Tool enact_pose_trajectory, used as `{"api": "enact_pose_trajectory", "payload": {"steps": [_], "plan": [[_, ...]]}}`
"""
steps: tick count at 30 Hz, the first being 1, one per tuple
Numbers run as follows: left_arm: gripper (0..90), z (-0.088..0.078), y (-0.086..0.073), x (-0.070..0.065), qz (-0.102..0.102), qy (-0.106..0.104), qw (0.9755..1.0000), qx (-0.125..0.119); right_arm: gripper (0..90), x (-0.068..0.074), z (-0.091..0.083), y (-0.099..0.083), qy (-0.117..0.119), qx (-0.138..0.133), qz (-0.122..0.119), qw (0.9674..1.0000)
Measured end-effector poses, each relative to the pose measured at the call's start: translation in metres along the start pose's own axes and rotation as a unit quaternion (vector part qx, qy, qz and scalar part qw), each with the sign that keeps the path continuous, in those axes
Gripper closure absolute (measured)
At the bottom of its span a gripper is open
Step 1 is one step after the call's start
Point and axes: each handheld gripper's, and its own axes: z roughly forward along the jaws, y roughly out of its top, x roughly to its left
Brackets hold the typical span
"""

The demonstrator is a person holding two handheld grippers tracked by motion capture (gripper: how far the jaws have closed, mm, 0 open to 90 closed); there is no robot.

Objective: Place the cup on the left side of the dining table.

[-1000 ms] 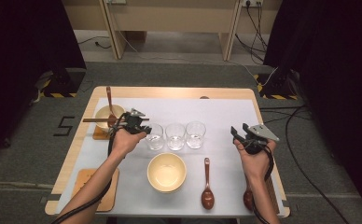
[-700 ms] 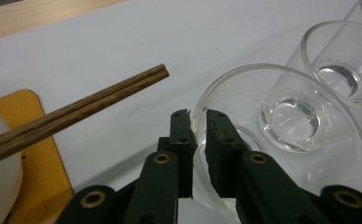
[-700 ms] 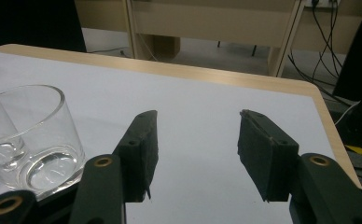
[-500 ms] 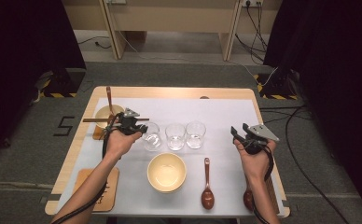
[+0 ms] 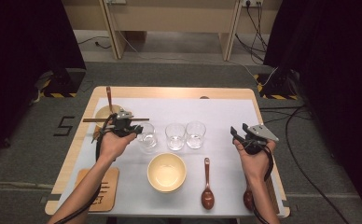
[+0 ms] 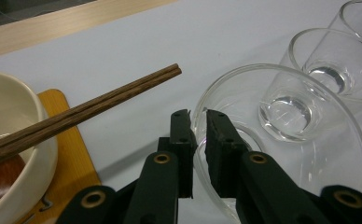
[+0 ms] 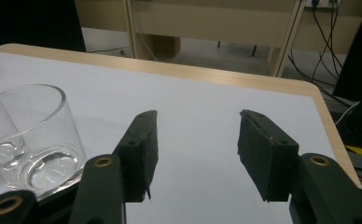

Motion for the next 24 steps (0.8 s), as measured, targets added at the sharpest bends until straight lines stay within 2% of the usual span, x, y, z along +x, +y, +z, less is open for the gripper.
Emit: {"api": "enact_pose_trajectory", "payload": {"steps": [24], "plan": [[80.6,-0.017,-0.012,0.011,-0.009,0.007,0.9999,-0.005,48.0,0.000,0.000,0.000,-0.001,0.003,0.002,1.0000]]}}
